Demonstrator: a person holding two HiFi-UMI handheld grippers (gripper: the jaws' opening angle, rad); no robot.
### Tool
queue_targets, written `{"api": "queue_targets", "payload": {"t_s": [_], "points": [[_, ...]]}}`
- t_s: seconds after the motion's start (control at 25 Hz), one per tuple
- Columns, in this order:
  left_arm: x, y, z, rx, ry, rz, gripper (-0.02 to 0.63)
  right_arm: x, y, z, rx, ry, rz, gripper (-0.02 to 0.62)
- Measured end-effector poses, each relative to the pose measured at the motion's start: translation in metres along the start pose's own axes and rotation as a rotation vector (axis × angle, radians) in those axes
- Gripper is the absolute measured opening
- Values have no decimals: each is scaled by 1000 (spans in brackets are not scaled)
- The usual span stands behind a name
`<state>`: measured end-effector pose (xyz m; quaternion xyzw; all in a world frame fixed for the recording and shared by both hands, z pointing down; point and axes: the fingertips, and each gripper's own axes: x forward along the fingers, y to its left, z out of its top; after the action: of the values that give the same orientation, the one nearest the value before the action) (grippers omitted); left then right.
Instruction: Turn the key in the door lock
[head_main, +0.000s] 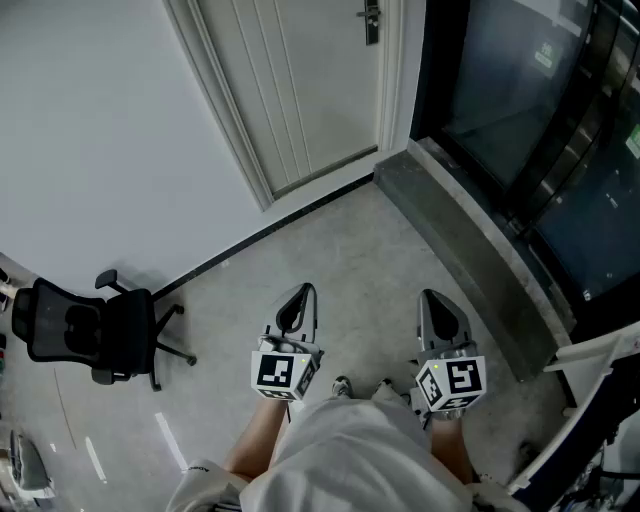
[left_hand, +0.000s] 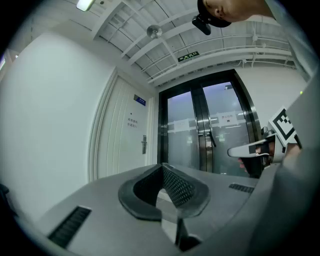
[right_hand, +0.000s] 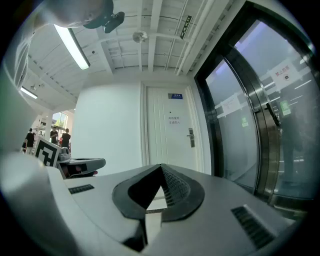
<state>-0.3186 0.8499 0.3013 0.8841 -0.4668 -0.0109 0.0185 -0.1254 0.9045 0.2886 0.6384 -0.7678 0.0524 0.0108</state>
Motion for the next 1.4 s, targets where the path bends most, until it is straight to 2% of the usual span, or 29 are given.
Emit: {"api": "queue_targets", "payload": {"t_s": [0.12, 0.36, 0.72, 0.88, 1.04, 1.4], "points": [[5, -3, 1, -17, -1, 17, 11, -1, -5, 0, 5, 3, 11, 0], [19, -44, 5, -11, -13, 0, 11, -6, -34, 10, -8, -6, 46, 0], [26, -69, -1, -5, 10, 47, 11, -18, -68, 8, -4, -4, 66, 0], [34, -87, -4, -2, 24, 40, 11, -28, -89, 11, 19, -38, 46, 0], [45, -107, -6, 13, 15, 23, 11, -34, -118, 1, 49, -22, 22, 0], [76, -103, -14, 2, 21, 55, 11, -9, -149, -5, 74, -2, 24, 0]]}}
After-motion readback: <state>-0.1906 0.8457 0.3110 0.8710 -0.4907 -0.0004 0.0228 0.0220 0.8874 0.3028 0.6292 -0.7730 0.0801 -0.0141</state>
